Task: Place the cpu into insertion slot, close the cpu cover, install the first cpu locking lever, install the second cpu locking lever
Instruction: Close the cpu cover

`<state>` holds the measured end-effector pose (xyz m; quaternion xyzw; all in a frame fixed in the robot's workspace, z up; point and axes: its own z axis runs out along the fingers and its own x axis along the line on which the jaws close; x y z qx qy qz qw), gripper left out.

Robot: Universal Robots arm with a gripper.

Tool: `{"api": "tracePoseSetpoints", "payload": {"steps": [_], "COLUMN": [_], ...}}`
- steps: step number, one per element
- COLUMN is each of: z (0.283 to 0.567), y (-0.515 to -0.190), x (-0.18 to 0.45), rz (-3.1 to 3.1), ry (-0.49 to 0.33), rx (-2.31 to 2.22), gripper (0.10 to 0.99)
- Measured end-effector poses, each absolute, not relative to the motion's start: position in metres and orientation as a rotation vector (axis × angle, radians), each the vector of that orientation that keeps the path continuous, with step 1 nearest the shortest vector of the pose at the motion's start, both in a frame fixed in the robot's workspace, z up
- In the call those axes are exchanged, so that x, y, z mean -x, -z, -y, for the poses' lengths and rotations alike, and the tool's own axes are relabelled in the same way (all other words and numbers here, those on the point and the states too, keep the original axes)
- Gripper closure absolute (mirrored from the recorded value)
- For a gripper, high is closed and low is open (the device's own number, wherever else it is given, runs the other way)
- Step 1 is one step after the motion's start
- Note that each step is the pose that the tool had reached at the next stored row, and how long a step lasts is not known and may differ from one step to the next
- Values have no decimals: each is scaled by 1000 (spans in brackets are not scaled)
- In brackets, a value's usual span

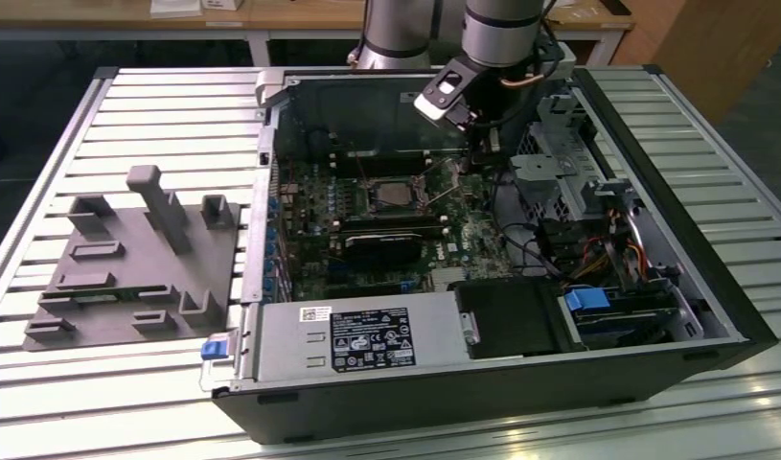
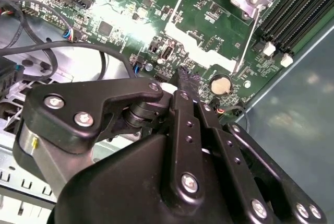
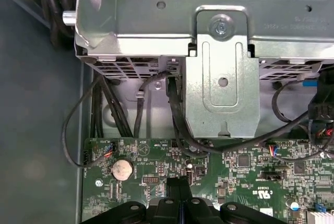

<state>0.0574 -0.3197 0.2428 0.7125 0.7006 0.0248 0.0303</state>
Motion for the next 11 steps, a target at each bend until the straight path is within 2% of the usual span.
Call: {"api": "tracePoseSetpoints", "payload": {"steps": [7,11], "z": [320,320], "y": [-243,-242], "x": [-57,-59], "rz": [-2162,-2185], "ry": [-72,-22], "rx": [-2199,-2222], "gripper": [984,984]}}
